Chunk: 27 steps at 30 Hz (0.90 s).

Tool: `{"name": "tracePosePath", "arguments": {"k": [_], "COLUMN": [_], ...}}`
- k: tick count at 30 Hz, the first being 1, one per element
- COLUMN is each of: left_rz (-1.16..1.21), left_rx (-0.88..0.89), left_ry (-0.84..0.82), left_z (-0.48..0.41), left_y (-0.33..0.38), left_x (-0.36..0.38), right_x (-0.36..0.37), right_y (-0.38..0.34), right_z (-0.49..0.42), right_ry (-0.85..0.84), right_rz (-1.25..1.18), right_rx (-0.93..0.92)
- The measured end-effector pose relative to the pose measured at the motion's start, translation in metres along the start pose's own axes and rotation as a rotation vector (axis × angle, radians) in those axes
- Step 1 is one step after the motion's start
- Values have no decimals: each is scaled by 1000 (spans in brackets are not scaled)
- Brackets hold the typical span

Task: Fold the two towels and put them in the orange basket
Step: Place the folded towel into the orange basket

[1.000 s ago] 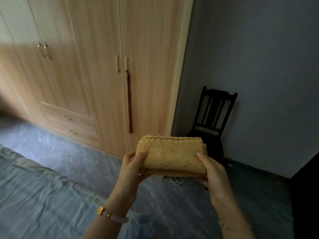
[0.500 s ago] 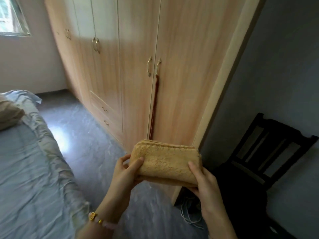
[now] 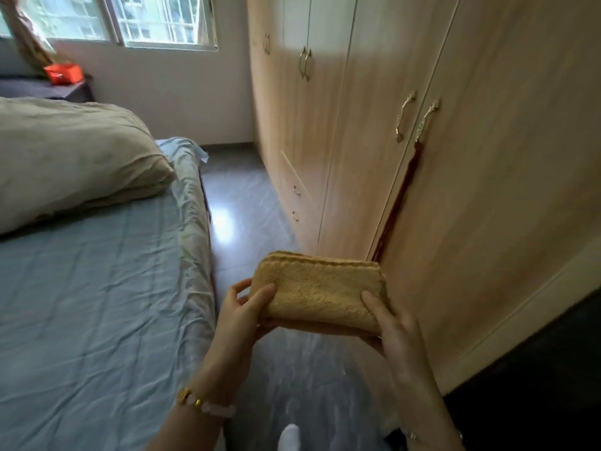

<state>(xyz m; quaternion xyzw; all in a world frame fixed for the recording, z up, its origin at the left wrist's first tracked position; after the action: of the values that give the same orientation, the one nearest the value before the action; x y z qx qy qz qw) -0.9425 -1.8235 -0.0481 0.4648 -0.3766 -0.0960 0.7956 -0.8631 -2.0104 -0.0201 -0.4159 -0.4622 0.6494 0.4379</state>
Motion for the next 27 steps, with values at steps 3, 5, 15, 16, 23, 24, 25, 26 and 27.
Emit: {"name": "tracePosePath", "arguments": {"k": [3,5,15,16,23,24,25,26,27], "left_rz": [29,35,68,69,92,89,88,90,89], "left_rx": [22,37,108,113,114,122,134,148,159], "left_ry": [46,57,142,144,140,150,161,176,199], "left_z": [-43,-70,-219,-231,-330,-344,-359,-374,-391], "left_y": [1,4,55,58,79,81,84,86,89], "left_x": [5,11,57,60,76,77,79,81,83], "right_x": [17,29,100,108,164,174,183,192,200], "right_y": [-11,-20,-85,-89,-113,-116,-120,-123,-127], "right_z": [-49,-81,-243,-257,-366,-382,-399,-415,-434], "right_ry": [-41,-71,-154,-165,-237,-258,-279,-295,-311], "right_rz": [22,37,105,108,95,92,91,94,97], "right_rx": [-5,2,-54,-50,-51,-54,-59,-62,-60]}}
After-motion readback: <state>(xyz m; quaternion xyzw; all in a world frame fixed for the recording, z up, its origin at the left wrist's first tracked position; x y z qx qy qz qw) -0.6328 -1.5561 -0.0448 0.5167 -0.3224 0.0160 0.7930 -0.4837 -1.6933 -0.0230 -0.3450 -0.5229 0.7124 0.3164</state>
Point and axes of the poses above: each hand's wrist, its own z-axis away from the middle knuckle, its own x-axis out of the palm, y = z × x, the point moved 3 cm from there along -z, towards the middle knuckle, and after that the axes turned 15 degrees about z, right-handed, at the moved point
